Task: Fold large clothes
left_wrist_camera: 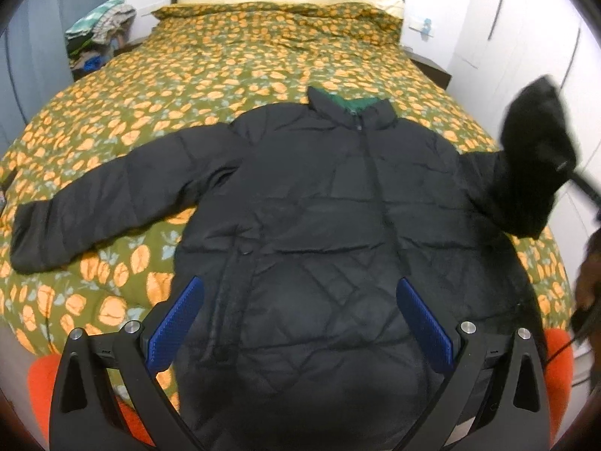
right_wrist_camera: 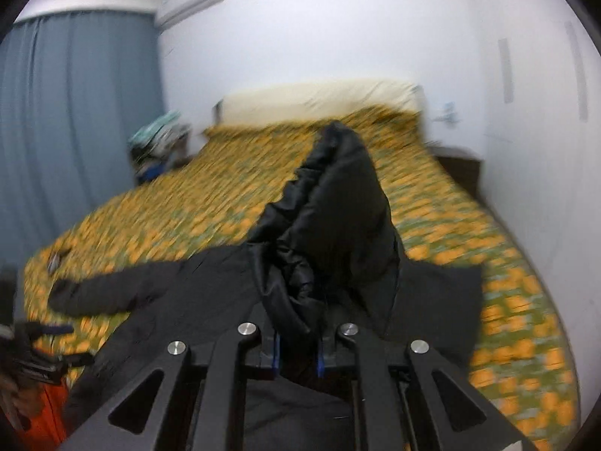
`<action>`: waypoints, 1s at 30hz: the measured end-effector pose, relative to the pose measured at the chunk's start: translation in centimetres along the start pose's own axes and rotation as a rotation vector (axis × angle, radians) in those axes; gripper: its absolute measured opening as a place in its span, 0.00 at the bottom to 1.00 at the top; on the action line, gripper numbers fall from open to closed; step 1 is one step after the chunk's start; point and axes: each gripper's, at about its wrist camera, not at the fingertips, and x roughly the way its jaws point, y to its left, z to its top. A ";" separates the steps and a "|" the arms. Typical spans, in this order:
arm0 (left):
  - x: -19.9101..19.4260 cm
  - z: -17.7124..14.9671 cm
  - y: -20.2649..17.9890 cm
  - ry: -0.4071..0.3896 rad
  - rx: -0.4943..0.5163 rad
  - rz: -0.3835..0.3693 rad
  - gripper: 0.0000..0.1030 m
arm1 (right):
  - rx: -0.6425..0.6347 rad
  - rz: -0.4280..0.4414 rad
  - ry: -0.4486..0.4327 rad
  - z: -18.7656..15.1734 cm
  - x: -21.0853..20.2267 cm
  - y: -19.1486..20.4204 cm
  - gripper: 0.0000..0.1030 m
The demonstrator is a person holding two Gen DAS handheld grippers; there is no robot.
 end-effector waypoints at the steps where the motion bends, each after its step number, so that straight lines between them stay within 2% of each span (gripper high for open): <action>1: 0.2 -0.2 0.4 0.005 -0.005 0.008 0.99 | -0.016 0.008 0.025 -0.8 1.6 1.2 0.12; 6: 1.1 -1.0 2.0 0.032 -0.008 0.042 0.99 | -0.096 0.038 0.131 -6.2 6.7 6.6 0.12; 8: 1.6 -1.2 2.2 0.040 -0.002 0.051 0.99 | -0.092 0.046 0.152 -7.3 6.7 7.8 0.12; 11: 2.7 -1.1 1.6 0.052 0.016 0.049 0.99 | -0.081 0.066 0.166 -9.0 7.4 8.5 0.18; 12: 3.0 -0.9 1.3 0.056 0.018 0.033 0.99 | -0.058 0.106 0.183 -9.5 7.6 8.5 0.37; 13: 3.2 -0.7 1.0 0.057 0.015 0.004 0.99 | -0.036 0.142 0.200 -9.9 7.7 8.3 0.67; 14: 3.4 -0.4 0.8 0.058 0.011 -0.027 0.99 | -0.015 0.175 0.216 -10.3 7.5 8.2 0.76; 15: 3.6 -0.2 0.5 0.061 0.005 -0.057 0.99 | 0.005 0.193 0.226 -10.6 7.1 8.1 0.81; 18: 5.1 1.1 -1.0 0.097 -0.014 -0.210 0.99 | 0.046 0.214 0.224 -11.2 4.7 7.2 0.81; 21: 8.6 2.6 -3.6 0.187 0.005 -0.337 0.99 | 0.090 0.217 0.220 -12.1 1.7 5.6 0.81; 24: 12.1 3.1 -6.1 0.258 0.021 -0.332 0.97 | 0.125 0.216 0.224 -12.7 -0.6 4.4 0.81; 25: 13.4 3.4 -7.2 0.275 0.031 -0.313 0.90 | 0.134 0.212 0.224 -12.9 -1.4 4.0 0.81; 26: 14.0 3.6 -7.9 0.282 0.041 -0.305 0.75 | 0.142 0.208 0.223 -13.0 -1.9 3.8 0.81; 27: 14.7 3.7 -8.8 0.293 0.063 -0.294 0.67 | 0.150 0.204 0.223 -13.3 -2.6 3.5 0.81; 29: 15.4 3.9 -10.3 0.303 0.121 -0.265 0.19 | 0.162 0.190 0.227 -13.9 -3.6 2.9 0.81; 30: 15.3 4.2 -11.1 0.304 0.142 -0.240 0.15 | 0.169 0.179 0.234 -14.3 -4.0 2.6 0.81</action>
